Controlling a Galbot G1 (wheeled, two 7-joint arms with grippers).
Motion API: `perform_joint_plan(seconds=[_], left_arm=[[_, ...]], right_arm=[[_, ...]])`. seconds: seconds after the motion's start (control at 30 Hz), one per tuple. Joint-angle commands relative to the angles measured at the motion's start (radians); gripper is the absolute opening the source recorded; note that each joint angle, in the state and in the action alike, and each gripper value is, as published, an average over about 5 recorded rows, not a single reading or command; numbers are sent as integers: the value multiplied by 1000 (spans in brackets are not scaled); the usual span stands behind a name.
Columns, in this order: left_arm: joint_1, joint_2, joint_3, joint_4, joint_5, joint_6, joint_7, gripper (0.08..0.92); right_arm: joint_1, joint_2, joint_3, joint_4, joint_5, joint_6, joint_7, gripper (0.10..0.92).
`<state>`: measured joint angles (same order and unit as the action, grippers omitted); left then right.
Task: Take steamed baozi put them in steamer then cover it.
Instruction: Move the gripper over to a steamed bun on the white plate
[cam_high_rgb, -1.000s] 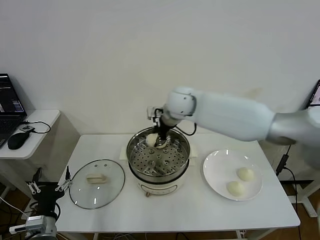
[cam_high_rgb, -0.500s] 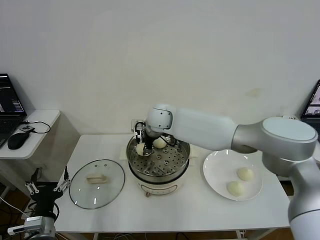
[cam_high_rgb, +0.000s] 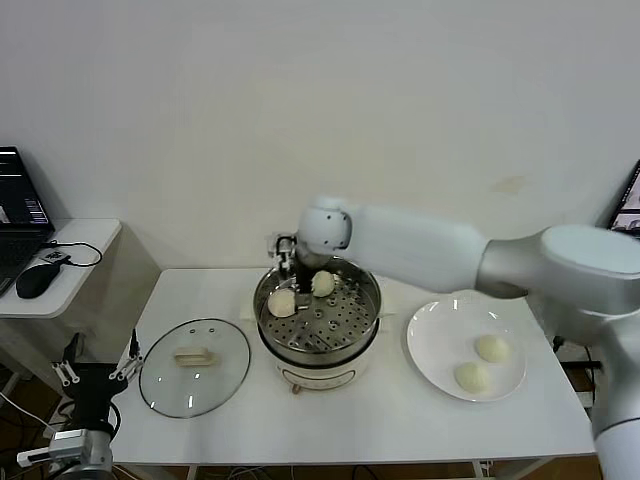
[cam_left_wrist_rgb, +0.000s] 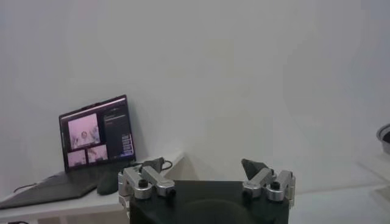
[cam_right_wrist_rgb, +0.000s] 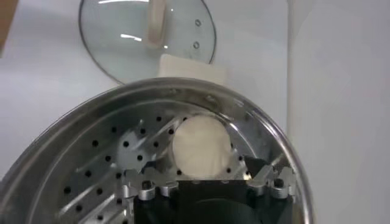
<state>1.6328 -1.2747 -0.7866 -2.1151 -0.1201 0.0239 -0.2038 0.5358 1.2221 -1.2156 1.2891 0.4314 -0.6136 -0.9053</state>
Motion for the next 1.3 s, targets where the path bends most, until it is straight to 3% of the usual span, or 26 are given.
perform_joint_plan(seconds=[0.03,0.27,0.53,0.9,1.3], left_arm=[[-2,4,2,0,1,1,1,823],[-2,9,23,1,12,1,-1,823],[12,-1,45,-10,39,0,-2,823],[24,-2,34,-2,55,0,-3,823],[31,-10,21,7,57,-1,-4,823]], right_arm=[[218,-396,-57,287,-66,126,-220,823],[142,-726,-70,405,-254,272,-307,823],[-240,-891,173,427,-447,336,-289,823],[-680,-881,476,350,-587,374,-236,822],[-764,-783,536,226,-644,368,-199,823]])
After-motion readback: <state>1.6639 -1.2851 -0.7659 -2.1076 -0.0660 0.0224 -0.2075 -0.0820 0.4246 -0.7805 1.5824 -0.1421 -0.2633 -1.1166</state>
